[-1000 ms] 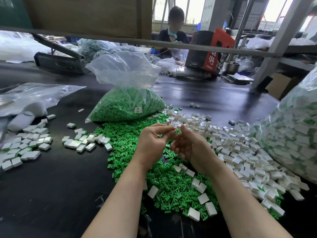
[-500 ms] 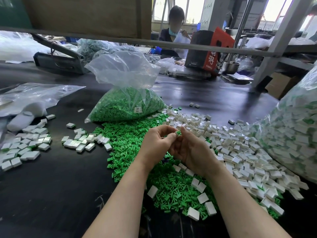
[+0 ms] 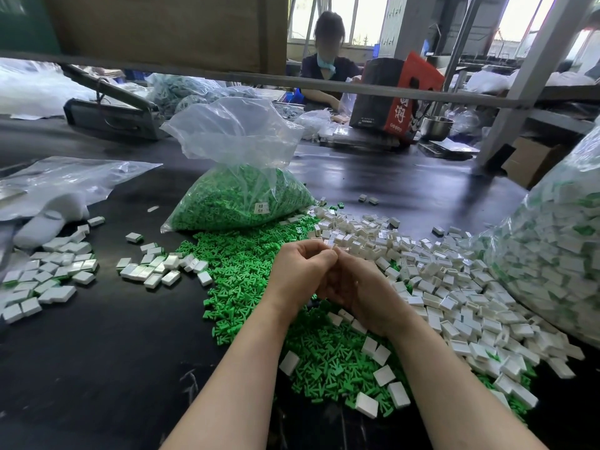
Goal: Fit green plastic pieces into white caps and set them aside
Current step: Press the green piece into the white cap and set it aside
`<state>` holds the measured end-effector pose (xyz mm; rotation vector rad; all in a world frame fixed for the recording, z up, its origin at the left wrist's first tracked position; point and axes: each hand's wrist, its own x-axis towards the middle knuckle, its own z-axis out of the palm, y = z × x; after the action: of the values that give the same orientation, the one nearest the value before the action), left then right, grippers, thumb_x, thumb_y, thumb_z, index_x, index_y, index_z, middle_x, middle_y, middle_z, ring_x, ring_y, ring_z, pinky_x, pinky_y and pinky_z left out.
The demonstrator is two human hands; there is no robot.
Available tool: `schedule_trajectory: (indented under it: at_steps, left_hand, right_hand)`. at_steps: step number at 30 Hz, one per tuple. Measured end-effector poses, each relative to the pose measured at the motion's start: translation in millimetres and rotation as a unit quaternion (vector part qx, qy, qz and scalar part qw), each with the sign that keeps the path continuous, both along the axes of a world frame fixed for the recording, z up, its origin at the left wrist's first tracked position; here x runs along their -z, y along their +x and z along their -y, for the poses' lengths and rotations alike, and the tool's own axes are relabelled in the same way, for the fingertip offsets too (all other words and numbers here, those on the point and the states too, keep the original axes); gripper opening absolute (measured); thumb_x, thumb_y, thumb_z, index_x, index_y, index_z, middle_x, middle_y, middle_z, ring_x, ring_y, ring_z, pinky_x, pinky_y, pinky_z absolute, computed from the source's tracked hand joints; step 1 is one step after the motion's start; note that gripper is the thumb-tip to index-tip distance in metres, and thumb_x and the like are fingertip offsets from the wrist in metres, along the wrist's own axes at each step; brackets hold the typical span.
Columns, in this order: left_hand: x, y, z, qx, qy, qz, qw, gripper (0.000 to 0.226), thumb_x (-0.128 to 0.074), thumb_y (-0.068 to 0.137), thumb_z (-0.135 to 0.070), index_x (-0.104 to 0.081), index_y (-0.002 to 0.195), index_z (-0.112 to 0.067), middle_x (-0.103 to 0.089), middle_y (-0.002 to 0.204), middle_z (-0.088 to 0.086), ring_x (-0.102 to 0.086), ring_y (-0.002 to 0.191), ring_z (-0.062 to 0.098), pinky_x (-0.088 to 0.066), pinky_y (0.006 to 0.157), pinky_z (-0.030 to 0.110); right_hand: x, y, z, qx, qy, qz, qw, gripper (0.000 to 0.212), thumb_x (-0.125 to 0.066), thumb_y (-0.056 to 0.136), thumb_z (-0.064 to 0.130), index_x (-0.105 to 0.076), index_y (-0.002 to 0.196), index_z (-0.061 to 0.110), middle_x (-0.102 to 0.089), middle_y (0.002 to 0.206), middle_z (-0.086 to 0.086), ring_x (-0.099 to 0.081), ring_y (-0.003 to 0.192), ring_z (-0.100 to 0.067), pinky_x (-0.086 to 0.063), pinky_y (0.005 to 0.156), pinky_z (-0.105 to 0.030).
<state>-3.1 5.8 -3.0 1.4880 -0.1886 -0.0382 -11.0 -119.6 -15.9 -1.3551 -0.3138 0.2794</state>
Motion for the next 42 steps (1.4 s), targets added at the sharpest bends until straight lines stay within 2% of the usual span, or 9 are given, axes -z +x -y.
schedule_trajectory:
  at_steps: [5, 8, 17, 24, 29, 35, 37, 39, 42]
  left_hand:
    - [0.9, 1.0, 1.9, -0.004, -0.011, -0.016, 1.000, 0.019, -0.056, 0.089, 0.000, -0.068, 0.083, 0.013, -0.061, 0.057, 0.022, -0.057, 0.042, 0.026, -0.038, 0.034, 0.018]
    - [1.0, 0.9, 2.7, -0.005, -0.015, -0.019, 1.000, 0.018, -0.056, 0.089, 0.001, -0.068, 0.083, 0.013, -0.061, 0.056, 0.021, -0.056, 0.039, 0.024, -0.039, 0.035, 0.018]
    - [1.2, 0.9, 3.7, -0.007, -0.022, -0.025, 0.999, 0.018, -0.055, 0.090, 0.001, -0.070, 0.088, 0.012, -0.061, 0.067, 0.028, -0.057, 0.059, 0.038, -0.045, 0.046, 0.028]
    - [-0.3, -0.7, 4.8, -0.007, -0.033, -0.027, 0.999, 0.017, -0.055, 0.090, 0.003, -0.070, 0.087, 0.011, -0.064, 0.087, 0.040, -0.059, 0.061, 0.039, -0.054, 0.046, 0.035]
    - [0.7, -0.6, 4.1, 0.000, -0.031, -0.025, 0.999, 0.018, -0.054, 0.090, 0.004, -0.070, 0.090, 0.012, -0.063, 0.069, 0.030, -0.056, 0.045, 0.027, -0.048, 0.039, 0.024]
    - [0.1, -1.3, 4.0, -0.002, -0.037, -0.025, 0.999, 0.019, -0.054, 0.090, 0.003, -0.071, 0.084, 0.006, -0.064, 0.093, 0.040, -0.058, 0.061, 0.038, -0.049, 0.040, 0.027]
    - [1.1, -0.5, 3.3, 0.001, -0.033, -0.024, 0.999, 0.018, -0.053, 0.091, 0.002, -0.069, 0.087, 0.011, -0.065, 0.081, 0.037, -0.058, 0.059, 0.038, -0.048, 0.039, 0.025]
    - [2.3, 0.0, 3.0, 0.005, -0.026, -0.021, 0.999, 0.019, -0.052, 0.091, 0.002, -0.067, 0.091, 0.015, -0.063, 0.064, 0.024, -0.057, 0.049, 0.029, -0.044, 0.037, 0.022]
    - [1.9, -0.2, 2.3, 0.009, -0.023, -0.018, 1.000, 0.020, -0.052, 0.091, 0.002, -0.066, 0.091, 0.017, -0.061, 0.054, 0.013, -0.055, 0.040, 0.023, -0.043, 0.038, 0.021]
  right_hand:
    - [2.2, 0.0, 0.1, 0.009, -0.009, 0.005, 1.000, 0.044, -0.044, 0.095, 0.040, -0.067, 0.097, 0.002, -0.066, 0.072, -0.007, -0.060, 0.060, -0.016, -0.033, 0.061, -0.033]
    - [2.4, -0.8, 0.5, 0.008, -0.003, -0.001, 1.000, 0.047, -0.047, 0.095, 0.042, -0.064, 0.103, -0.002, -0.065, 0.071, -0.007, -0.059, 0.060, -0.014, -0.036, 0.059, -0.028]
    - [3.0, -1.1, -0.7, 0.008, 0.031, -0.015, 0.999, 0.036, -0.045, 0.097, 0.039, -0.075, 0.093, 0.019, -0.065, 0.073, -0.001, -0.058, 0.063, -0.011, -0.050, 0.058, -0.020]
    - [2.0, -1.9, 1.6, -0.025, 0.064, -0.016, 0.998, 0.035, -0.045, 0.099, 0.034, -0.069, 0.104, 0.009, -0.068, 0.078, -0.003, -0.063, 0.066, -0.010, -0.053, 0.060, -0.021]
    - [2.4, -1.3, 0.9, -0.023, 0.062, -0.014, 0.998, 0.035, -0.052, 0.094, 0.040, -0.074, 0.101, 0.015, -0.069, 0.081, -0.004, -0.063, 0.069, -0.011, -0.054, 0.063, -0.022]
    - [4.6, 1.3, 1.7, -0.017, 0.060, -0.019, 0.998, 0.035, -0.048, 0.098, 0.037, -0.075, 0.100, 0.015, -0.067, 0.078, -0.003, -0.062, 0.066, -0.012, -0.052, 0.060, -0.021]
    - [4.8, 2.1, 1.2, -0.019, 0.053, -0.024, 0.998, 0.039, -0.047, 0.097, 0.041, -0.072, 0.101, 0.011, -0.067, 0.077, -0.005, -0.061, 0.065, -0.012, -0.051, 0.059, -0.021]
    - [4.3, 2.9, 0.9, -0.020, 0.041, -0.028, 0.999, 0.047, -0.050, 0.092, 0.049, -0.070, 0.104, 0.007, -0.066, 0.077, -0.006, -0.060, 0.065, -0.013, -0.051, 0.059, -0.021]
    - [4.8, 4.0, 2.0, -0.013, 0.034, -0.026, 0.999, 0.061, -0.056, 0.086, 0.053, -0.063, 0.110, -0.003, -0.063, 0.076, -0.006, -0.057, 0.065, -0.013, -0.051, 0.059, -0.021]
